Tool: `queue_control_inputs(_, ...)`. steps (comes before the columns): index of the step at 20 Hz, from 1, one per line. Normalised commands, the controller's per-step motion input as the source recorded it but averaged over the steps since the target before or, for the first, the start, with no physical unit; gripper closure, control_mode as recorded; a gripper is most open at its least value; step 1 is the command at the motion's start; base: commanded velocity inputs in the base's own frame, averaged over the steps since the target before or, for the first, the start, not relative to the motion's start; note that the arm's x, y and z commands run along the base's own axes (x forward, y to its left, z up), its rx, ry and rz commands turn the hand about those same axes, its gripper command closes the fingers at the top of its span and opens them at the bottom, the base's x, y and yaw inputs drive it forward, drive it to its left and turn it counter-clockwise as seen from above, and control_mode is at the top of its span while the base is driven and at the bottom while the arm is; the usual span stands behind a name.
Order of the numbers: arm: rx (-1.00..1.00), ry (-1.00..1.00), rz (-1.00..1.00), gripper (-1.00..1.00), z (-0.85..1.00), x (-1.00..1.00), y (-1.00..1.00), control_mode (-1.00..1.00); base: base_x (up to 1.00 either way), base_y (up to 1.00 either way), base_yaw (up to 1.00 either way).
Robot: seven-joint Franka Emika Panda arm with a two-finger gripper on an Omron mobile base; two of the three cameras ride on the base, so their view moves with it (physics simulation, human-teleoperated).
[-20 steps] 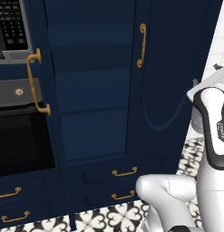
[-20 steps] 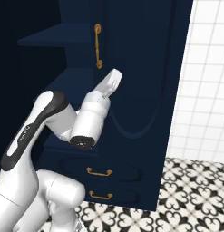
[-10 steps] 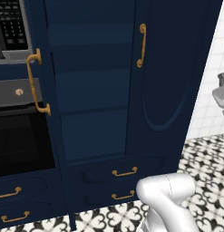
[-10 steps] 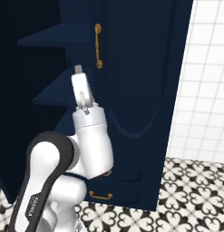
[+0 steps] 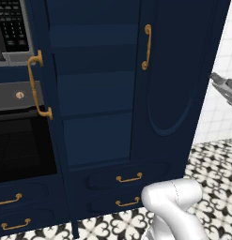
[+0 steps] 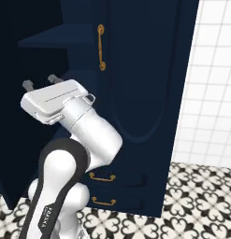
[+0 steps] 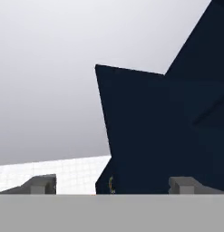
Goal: Pick the kettle from the counter and place it on the tray. Then pick the mug from the cabinet and place it on the tray. Then close the cabinet doors.
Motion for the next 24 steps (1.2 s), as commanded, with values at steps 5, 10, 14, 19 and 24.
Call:
queue_control_inputs(5, -0.67, -0.38, -0.19, -1.0, 0.06, -0.49, 0.79, -1.0, 0.0, 0.0, 0.0)
queue_control_inputs(10, -0.64, -0.4, -0.2, -1.0, 0.0, -0.46, 0.83, -1.0, 0.0, 0.0, 0.0)
queue_control_inputs(14, -0.65, -0.37, -0.2, -1.0, 0.0, -0.25, 0.94, -1.0, 0.0, 0.0, 0.0)
queue_control_inputs(19, -0.59, -0.32, -0.21, -1.0, -0.05, 0.0, 0.99, -1.0, 0.0, 0.0, 0.0)
queue_control_inputs(24, -0.35, -0.25, -0.25, -1.0, -0.32, 0.0, 0.95, -1.0, 0.0, 0.0, 0.0)
